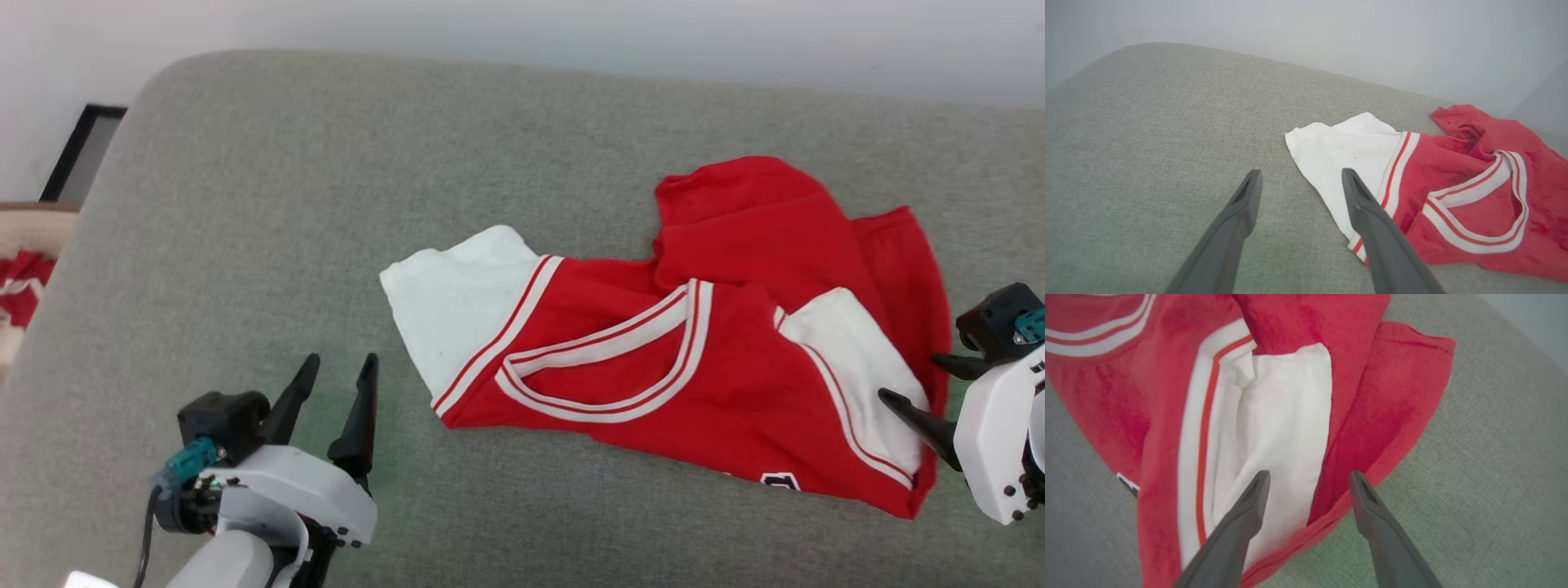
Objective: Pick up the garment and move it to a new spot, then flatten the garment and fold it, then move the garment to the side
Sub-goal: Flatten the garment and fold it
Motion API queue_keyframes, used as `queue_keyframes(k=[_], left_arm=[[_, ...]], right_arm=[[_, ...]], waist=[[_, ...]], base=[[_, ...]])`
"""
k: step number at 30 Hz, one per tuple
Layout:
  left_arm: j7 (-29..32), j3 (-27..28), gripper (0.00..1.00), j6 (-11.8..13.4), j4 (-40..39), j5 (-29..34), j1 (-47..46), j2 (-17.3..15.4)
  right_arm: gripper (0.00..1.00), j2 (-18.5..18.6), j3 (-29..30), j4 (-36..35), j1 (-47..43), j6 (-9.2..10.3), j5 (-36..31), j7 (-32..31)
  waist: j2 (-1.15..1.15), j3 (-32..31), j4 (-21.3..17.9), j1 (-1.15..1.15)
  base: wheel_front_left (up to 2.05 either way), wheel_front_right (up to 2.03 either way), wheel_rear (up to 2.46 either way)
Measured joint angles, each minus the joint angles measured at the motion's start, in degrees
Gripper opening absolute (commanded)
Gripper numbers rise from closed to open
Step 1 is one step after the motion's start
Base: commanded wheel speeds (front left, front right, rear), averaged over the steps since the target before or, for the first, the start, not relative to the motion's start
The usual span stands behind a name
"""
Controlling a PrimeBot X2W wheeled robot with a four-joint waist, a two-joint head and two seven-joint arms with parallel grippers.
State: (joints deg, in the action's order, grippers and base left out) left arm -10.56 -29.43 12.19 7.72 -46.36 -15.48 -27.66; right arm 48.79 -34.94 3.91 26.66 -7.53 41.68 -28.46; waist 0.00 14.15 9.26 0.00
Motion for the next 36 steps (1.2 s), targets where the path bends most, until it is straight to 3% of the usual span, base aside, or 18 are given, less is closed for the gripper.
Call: queue_keyframes(k=[12,13,15,18,19,20,29,36], left_arm=[[-0.41,0.42,1.00,0.23,0.27,-0.30,-0.55,0.15],[-0.49,0.42,1.00,0.16,0.32,-0.36,-0.63,0.15],[-0.49,0.41,1.00,0.16,0.48,-0.38,-0.68,0.18],[-0.55,0.40,1.00,0.15,0.63,-0.47,-0.69,0.21],[-0.56,0.42,1.00,0.15,0.66,-0.49,-0.69,0.21],[-0.57,0.43,1.00,0.13,0.70,-0.56,-0.69,0.26],[-1.07,0.57,1.00,-0.15,0.83,-1.08,-0.79,0.62],[-1.56,1.25,1.00,0.20,0.86,-1.62,0.15,0.47]], right_arm=[[1.00,2.20,-4.68,-2.08,1.46,0.00,2.83,-3.33],[0.82,2.21,-4.83,-2.33,1.49,0.00,2.83,-3.32],[0.56,2.21,-5.21,-2.63,1.57,0.00,2.83,-3.22],[0.34,2.35,-6.01,-3.44,1.59,0.00,2.79,-3.03],[0.22,2.44,-6.30,-3.87,1.59,0.00,2.74,-2.69],[0.00,2.43,-6.37,-4.04,1.63,0.00,2.89,-2.56],[0.00,1.67,-6.36,-3.19,3.11,0.00,3.09,0.62],[0.00,1.97,0.10,-1.98,1.77,0.00,3.52,5.32]], waist=[[0.00,2.09,0.96,0.00],[0.00,2.13,0.80,0.00],[0.00,2.20,0.46,0.00],[0.00,2.22,-0.04,0.00],[0.00,2.23,-0.20,0.00],[0.00,2.25,-0.35,0.00],[0.00,2.72,-1.32,0.00],[0.00,2.80,-3.08,0.00]], base=[[0.00,0.00,0.00],[0.00,0.00,0.00],[0.00,0.00,0.00],[0.00,0.00,0.00],[0.00,0.00,0.00],[0.00,0.00,0.00],[0.00,0.00,0.00],[0.00,0.00,0.00]])
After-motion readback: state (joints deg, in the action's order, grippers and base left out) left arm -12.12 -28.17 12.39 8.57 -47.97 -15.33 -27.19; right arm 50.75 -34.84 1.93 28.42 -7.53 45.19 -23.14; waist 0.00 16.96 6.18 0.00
